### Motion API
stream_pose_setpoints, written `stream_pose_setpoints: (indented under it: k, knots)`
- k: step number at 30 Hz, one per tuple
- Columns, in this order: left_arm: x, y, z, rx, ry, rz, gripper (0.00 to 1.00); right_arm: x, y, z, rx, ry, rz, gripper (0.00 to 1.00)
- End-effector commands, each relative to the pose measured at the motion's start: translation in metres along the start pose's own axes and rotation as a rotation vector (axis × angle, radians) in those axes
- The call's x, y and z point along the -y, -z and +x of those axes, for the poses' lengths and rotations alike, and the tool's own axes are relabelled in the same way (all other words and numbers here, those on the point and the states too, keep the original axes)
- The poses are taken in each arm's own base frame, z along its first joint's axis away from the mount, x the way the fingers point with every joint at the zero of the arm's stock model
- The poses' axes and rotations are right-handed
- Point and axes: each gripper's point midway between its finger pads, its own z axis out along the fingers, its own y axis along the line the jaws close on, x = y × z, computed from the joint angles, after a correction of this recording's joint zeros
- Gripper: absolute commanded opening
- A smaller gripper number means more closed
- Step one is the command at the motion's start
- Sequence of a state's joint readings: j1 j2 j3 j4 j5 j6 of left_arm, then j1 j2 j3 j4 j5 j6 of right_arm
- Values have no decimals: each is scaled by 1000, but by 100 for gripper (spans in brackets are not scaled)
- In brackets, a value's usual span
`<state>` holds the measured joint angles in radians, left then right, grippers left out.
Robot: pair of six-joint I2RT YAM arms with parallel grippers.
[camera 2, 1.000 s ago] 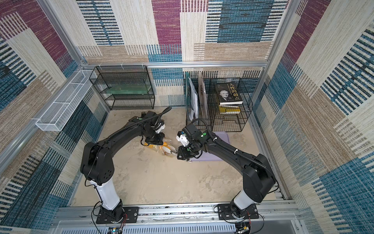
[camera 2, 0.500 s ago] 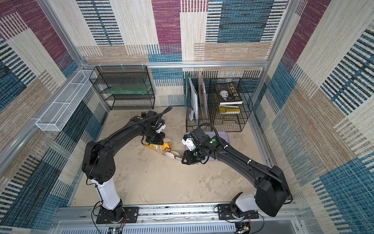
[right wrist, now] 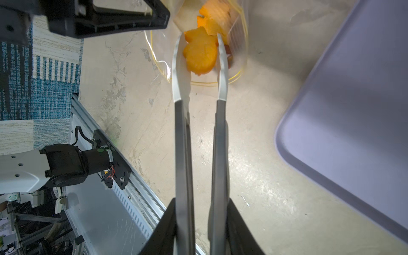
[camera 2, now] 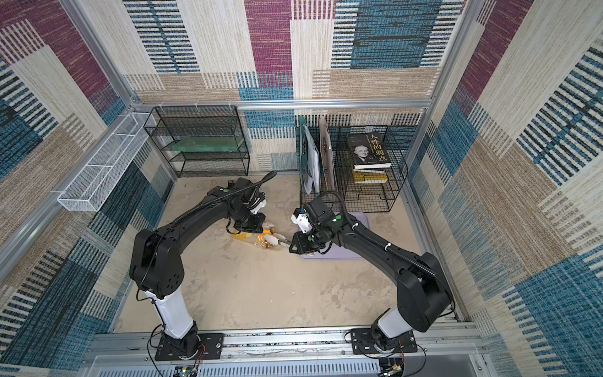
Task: Put the cookies into a resealable bag to prevent moisture
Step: Place the cookie in the ziploc bag.
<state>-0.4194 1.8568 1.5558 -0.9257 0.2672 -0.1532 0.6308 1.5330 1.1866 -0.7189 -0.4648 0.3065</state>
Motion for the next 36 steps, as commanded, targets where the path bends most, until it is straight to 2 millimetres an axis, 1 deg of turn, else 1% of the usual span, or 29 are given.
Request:
stream_pose_setpoints:
  k: [1,6,9,11,12,14,19,21,23,27,30,32,33,34,36]
  knots:
    - [6,3,-1,-1,-22,26,0,-12,-2,-24,73,31,-58,31]
    - [14,9,-4,12,-33,63,0,-22,-15,-42,107,21,-86,32]
    - [17,15,-7,27,-42,69,0,-23,-22,-47,93,41,-57,40]
    - [16,20,-9,38,-42,61,0,-22,-22,-47,90,47,-48,45]
    - [15,21,-10,43,-41,52,0,-21,-19,-47,96,48,-42,46]
    - [14,25,-13,53,-39,38,0,-20,-12,-48,109,49,-36,47]
    - [7,30,-20,71,-9,10,0,-25,18,-53,171,81,-35,45]
    - [5,31,-23,77,-1,-2,0,-27,28,-51,177,93,-34,44]
    - [1,30,-26,78,8,-21,0,-27,36,-43,161,106,-28,44]
    - [-7,26,-31,76,36,-44,0,-23,50,-16,116,124,-17,43]
    - [-7,24,-34,77,45,-40,0,-19,67,-3,132,114,-6,43]
    - [-7,27,-38,90,47,-46,0,-11,84,1,176,85,18,43]
    - [-7,29,-40,98,48,-51,0,-3,93,2,206,63,42,43]
    - [-6,33,-42,109,47,-52,0,5,101,4,230,50,69,43]
    - [-1,44,-47,140,45,-39,0,29,117,6,299,22,153,43]
